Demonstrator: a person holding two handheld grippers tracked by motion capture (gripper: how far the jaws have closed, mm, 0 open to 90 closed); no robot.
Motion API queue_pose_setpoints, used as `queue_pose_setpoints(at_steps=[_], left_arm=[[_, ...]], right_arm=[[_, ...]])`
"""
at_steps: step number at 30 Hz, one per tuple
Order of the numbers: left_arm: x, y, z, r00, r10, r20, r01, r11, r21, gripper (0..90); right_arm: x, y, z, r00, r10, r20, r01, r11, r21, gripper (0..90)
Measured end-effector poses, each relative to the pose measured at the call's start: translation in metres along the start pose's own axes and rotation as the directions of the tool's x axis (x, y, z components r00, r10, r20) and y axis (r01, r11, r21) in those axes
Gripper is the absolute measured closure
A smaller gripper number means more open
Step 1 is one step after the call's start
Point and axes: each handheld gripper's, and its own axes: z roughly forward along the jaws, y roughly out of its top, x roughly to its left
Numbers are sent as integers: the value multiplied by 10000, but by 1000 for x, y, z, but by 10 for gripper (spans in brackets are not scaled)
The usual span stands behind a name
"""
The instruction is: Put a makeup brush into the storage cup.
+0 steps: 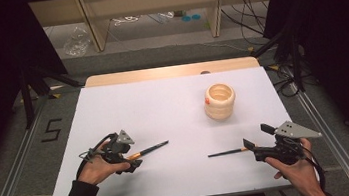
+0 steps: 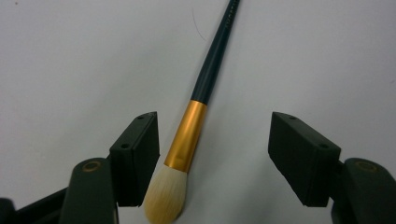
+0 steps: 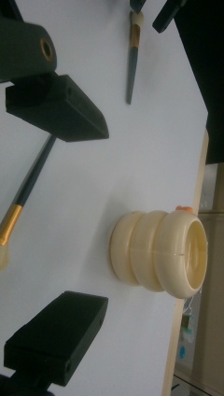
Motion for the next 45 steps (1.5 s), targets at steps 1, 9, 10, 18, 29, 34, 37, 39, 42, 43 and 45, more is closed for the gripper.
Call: queue_pose_setpoints(at_steps=[1,9,10,18,29,34,37,39,42,43,45], left_arm=[[0,2,0,9999,144,2,-144,9998,130,344],[5,12,1,9979,607,232,-634,9870,1476,422],[6,12,2,9971,726,245,-756,9841,1610,435],[10,16,9,9943,1029,275,-1064,9723,2083,527],[17,24,25,9941,918,577,-1042,9564,2729,632],[20,29,30,9911,1050,818,-1254,9425,3098,673],[21,32,33,9893,1113,948,-1360,9386,3171,683],[23,33,36,9884,1135,1008,-1407,9343,3277,694],[24,36,37,9860,1212,1146,-1539,9258,3453,720],[24,37,37,9851,1230,1204,-1582,9225,3521,726],[25,39,38,9840,1278,1243,-1646,9189,3584,731]], right_arm=[[0,0,0,10000,-11,-9,11,10000,-13,172],[0,0,1,10000,-93,-22,93,9999,134,177],[-1,0,0,9999,-129,54,128,9997,226,178],[0,1,1,9999,-145,-5,145,9998,121,181],[2,-1,4,9998,71,-191,-66,9997,234,185],[1,0,1,9999,-37,-144,46,9981,621,191],[2,-1,5,9996,60,-290,-49,9993,364,191],[2,-1,3,9994,120,-316,-106,9990,427,192],[2,-1,5,9997,-10,-230,20,9992,408,194],[2,-1,5,9995,51,-300,-39,9991,419,194],[2,-1,4,9996,83,-279,-70,9990,440,195]])
